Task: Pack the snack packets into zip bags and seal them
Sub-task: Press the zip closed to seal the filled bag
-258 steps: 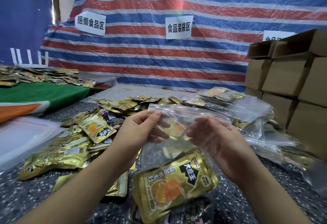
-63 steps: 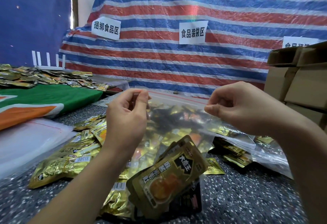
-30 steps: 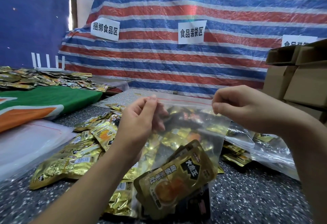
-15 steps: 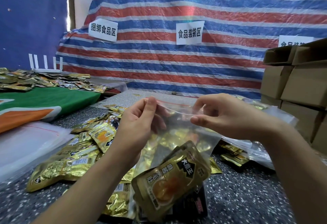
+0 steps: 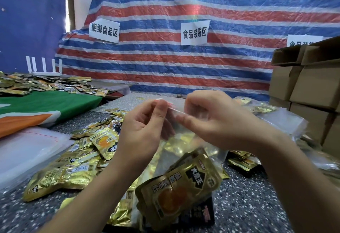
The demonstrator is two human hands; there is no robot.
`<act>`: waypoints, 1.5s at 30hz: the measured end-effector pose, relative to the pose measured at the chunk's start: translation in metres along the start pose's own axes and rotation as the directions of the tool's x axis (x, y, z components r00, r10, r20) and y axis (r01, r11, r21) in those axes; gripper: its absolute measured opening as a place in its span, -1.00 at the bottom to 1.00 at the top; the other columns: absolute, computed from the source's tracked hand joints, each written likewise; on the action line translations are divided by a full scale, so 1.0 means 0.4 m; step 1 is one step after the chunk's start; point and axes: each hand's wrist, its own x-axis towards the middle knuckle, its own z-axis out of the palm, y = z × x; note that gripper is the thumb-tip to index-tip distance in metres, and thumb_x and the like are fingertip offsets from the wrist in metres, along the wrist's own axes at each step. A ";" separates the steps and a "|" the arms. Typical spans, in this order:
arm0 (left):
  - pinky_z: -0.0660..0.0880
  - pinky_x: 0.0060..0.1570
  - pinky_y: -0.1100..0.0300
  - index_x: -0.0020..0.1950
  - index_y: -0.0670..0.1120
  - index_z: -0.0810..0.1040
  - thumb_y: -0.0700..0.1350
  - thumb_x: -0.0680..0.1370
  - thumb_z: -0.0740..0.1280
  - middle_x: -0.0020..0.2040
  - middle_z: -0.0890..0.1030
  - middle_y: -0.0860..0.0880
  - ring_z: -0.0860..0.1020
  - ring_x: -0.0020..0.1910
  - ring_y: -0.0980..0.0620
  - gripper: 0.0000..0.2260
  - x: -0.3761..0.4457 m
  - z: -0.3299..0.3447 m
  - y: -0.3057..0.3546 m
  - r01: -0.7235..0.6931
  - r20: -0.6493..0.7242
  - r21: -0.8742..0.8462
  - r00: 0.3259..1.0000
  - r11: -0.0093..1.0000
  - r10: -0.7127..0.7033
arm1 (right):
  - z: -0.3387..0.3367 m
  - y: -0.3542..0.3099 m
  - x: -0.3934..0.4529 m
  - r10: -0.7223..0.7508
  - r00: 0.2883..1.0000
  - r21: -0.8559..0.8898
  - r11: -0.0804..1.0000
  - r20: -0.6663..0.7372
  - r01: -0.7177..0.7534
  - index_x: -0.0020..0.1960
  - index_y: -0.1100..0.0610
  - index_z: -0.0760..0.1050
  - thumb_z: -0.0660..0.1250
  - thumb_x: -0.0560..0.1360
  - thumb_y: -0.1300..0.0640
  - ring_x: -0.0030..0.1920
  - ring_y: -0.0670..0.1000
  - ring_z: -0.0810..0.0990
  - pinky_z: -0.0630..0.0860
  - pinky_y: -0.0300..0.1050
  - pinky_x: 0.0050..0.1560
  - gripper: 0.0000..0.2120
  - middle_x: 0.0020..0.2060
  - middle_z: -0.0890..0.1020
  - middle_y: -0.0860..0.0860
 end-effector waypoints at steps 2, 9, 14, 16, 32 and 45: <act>0.48 -0.41 0.21 -0.20 -0.04 0.59 0.02 0.59 0.21 -0.37 0.59 -0.11 0.53 -0.43 0.01 -0.73 0.002 0.001 0.001 -0.011 -0.003 0.001 1.000 1.000 0.011 | -0.005 0.000 0.000 0.021 1.000 0.034 0.999 0.005 -0.021 -0.22 0.01 0.41 0.43 0.49 -0.06 -0.38 -0.15 0.39 0.29 -0.23 -0.39 -0.75 -0.39 0.46 -0.13; 0.46 -0.43 0.28 -0.20 -0.07 0.59 0.03 0.54 0.24 -0.37 0.60 -0.03 0.53 -0.45 0.04 -0.75 0.046 0.020 0.021 0.038 0.079 -0.004 0.996 0.999 -0.038 | -0.040 0.030 -0.002 0.050 0.996 0.168 0.985 -0.075 -0.037 -0.27 0.04 0.56 0.44 0.52 0.09 -0.49 -0.16 0.34 0.27 -0.28 -0.46 -0.80 -0.52 0.45 -0.14; 0.49 -0.41 0.28 -0.11 -0.12 0.59 -0.06 0.66 0.15 -0.30 0.63 0.00 0.59 -0.41 0.06 -0.71 0.120 0.044 0.058 0.044 0.262 0.091 0.963 0.995 -0.067 | -0.099 0.059 -0.013 0.065 0.987 0.136 0.990 -0.144 -0.045 -0.29 0.02 0.55 0.43 0.51 0.08 -0.50 -0.17 0.36 0.28 -0.35 -0.47 -0.79 -0.52 0.46 -0.17; 0.52 -0.39 0.25 -0.13 -0.16 0.58 -0.10 0.67 0.18 -0.32 0.61 -0.01 0.60 -0.41 0.03 -0.73 0.135 0.053 0.061 0.028 0.253 0.133 0.965 0.991 -0.062 | -0.109 0.066 -0.019 0.073 0.988 0.124 0.991 -0.136 -0.056 -0.28 0.03 0.55 0.42 0.51 0.07 -0.50 -0.17 0.35 0.28 -0.35 -0.47 -0.80 -0.52 0.46 -0.16; 0.54 -0.42 0.21 -0.18 -0.07 0.63 -0.13 0.59 0.34 -0.34 0.63 -0.03 0.60 -0.45 -0.01 -0.83 0.162 0.121 0.053 -0.069 0.188 0.126 0.981 0.990 0.045 | -0.124 0.050 -0.019 0.257 0.945 0.218 0.952 -0.201 -0.213 -0.20 -0.02 0.63 0.37 0.55 0.00 -0.25 0.04 0.62 0.58 0.12 -0.12 -0.83 -0.30 0.66 0.00; 0.55 -0.42 0.19 -0.18 -0.09 0.63 -0.17 0.61 0.34 -0.35 0.62 -0.03 0.61 -0.46 0.02 -0.82 0.161 0.105 0.063 -0.137 0.228 0.208 0.970 0.969 0.088 | -0.094 0.041 -0.014 0.281 0.908 0.214 0.951 -0.310 -0.221 -0.21 0.00 0.63 0.42 0.53 0.03 -0.39 0.02 0.56 0.48 -0.03 -0.37 -0.85 -0.35 0.65 0.03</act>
